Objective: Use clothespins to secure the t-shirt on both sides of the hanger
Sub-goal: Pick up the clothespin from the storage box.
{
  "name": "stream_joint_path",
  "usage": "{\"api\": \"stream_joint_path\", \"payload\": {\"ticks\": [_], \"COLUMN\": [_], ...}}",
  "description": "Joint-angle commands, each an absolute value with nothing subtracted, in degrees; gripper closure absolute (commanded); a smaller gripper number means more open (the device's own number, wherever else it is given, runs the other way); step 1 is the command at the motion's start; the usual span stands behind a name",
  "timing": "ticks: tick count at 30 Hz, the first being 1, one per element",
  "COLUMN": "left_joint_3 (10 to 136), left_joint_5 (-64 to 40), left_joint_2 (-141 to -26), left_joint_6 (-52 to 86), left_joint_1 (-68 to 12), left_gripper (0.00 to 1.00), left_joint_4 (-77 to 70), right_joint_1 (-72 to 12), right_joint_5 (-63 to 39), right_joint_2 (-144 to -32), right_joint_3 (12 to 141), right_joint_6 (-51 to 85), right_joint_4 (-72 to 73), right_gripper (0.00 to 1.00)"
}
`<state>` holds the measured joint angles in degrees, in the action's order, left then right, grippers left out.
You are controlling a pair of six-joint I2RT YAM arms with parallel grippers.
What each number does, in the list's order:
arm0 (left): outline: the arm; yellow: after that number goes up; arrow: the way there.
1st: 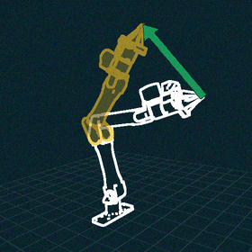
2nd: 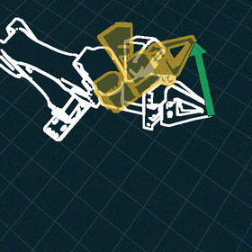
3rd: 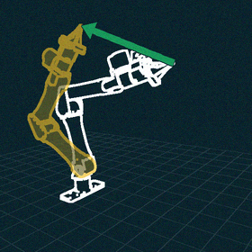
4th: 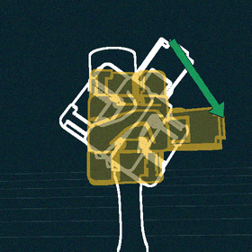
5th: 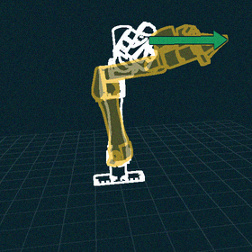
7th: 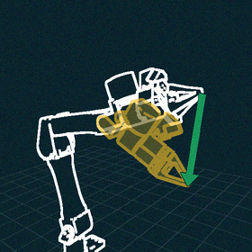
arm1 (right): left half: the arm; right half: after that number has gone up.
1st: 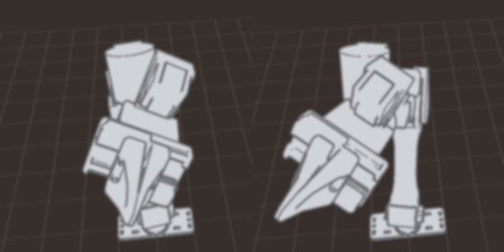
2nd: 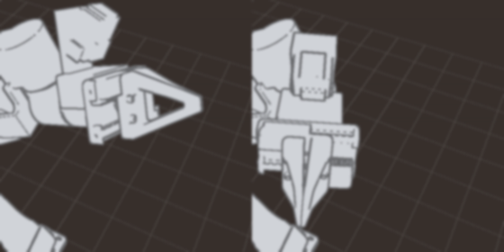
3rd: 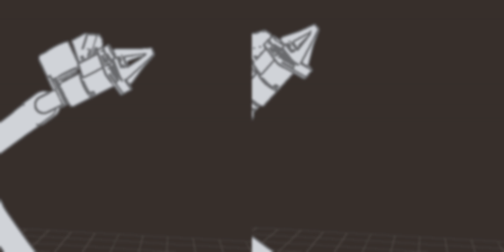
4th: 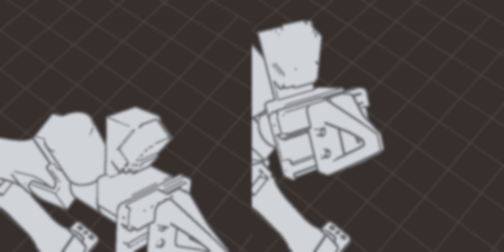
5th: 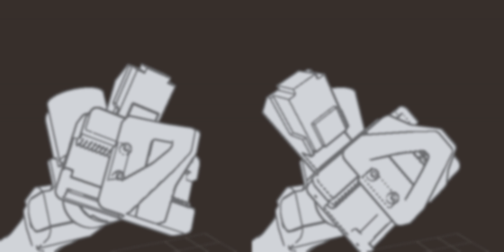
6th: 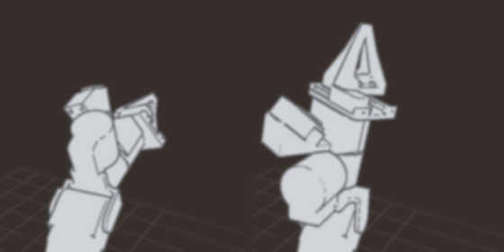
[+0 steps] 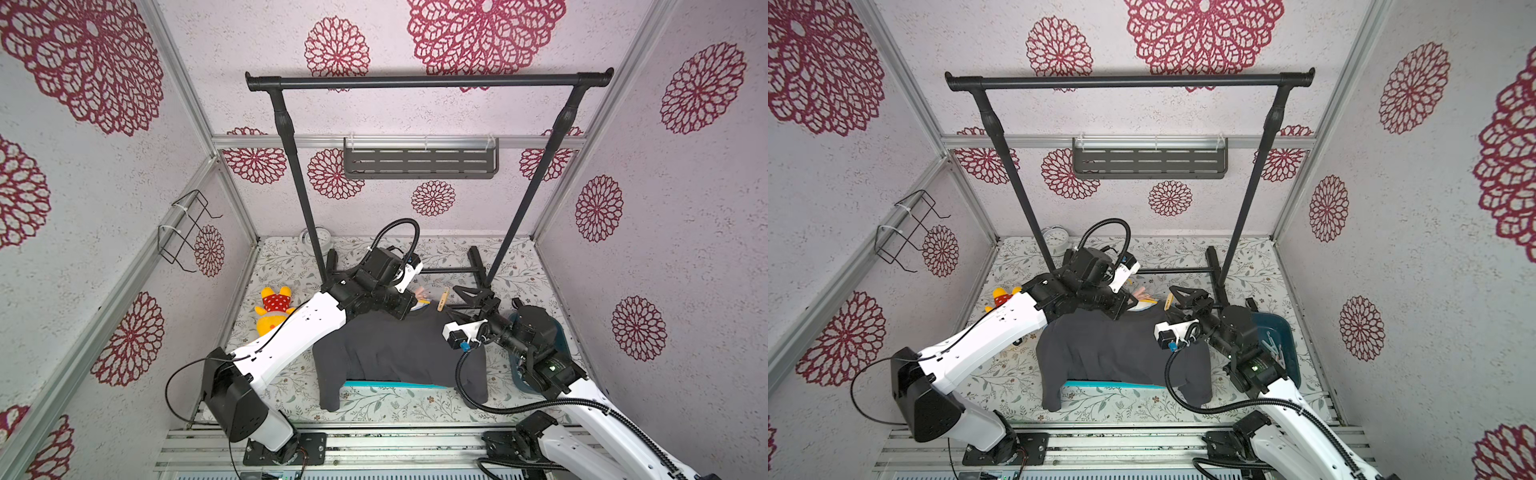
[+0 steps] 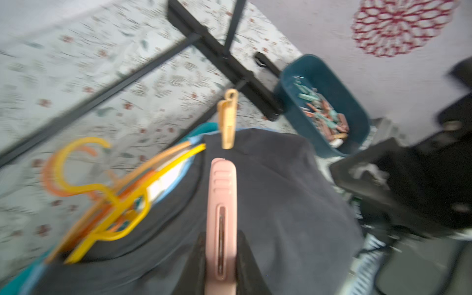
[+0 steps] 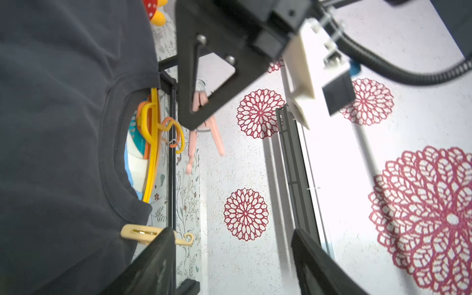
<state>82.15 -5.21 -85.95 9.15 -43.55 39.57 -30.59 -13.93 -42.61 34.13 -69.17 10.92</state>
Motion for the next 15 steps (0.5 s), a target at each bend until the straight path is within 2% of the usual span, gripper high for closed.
{"api": "stream_joint_path", "payload": {"ticks": [1, 4, 7, 11, 15], "left_joint_3": [77.96, 71.17, 64.12, 58.76, 56.36], "left_joint_5": [6.92, 7.75, 6.55, 4.55, 4.52], "left_joint_2": [-79.54, -72.84, -66.78, -61.23, -59.04], "left_joint_6": [2.17, -0.91, -3.70, -5.79, -6.85], "left_joint_1": [-43.42, -43.35, -43.55, -43.77, -43.95], "left_gripper": [1.00, 1.00, 1.00, 1.00, 1.00], "left_joint_4": [32.67, 24.05, 14.73, 7.30, 3.28], "right_joint_1": [-30.82, -30.83, -30.62, -30.32, -30.38], "right_joint_5": [-10.29, -1.50, 4.94, 1.19, -3.96], "right_joint_2": [-40.35, -40.08, -40.42, -41.45, -43.81], "right_joint_3": [32.12, 31.62, 35.33, 38.64, 39.35], "right_joint_6": [-46.32, -21.75, -0.43, 25.16, 43.26], "right_joint_4": [25.17, 32.29, 27.60, 23.00, 25.32], "right_gripper": [0.17, 0.13, 0.07, 0.11, 0.17]}}
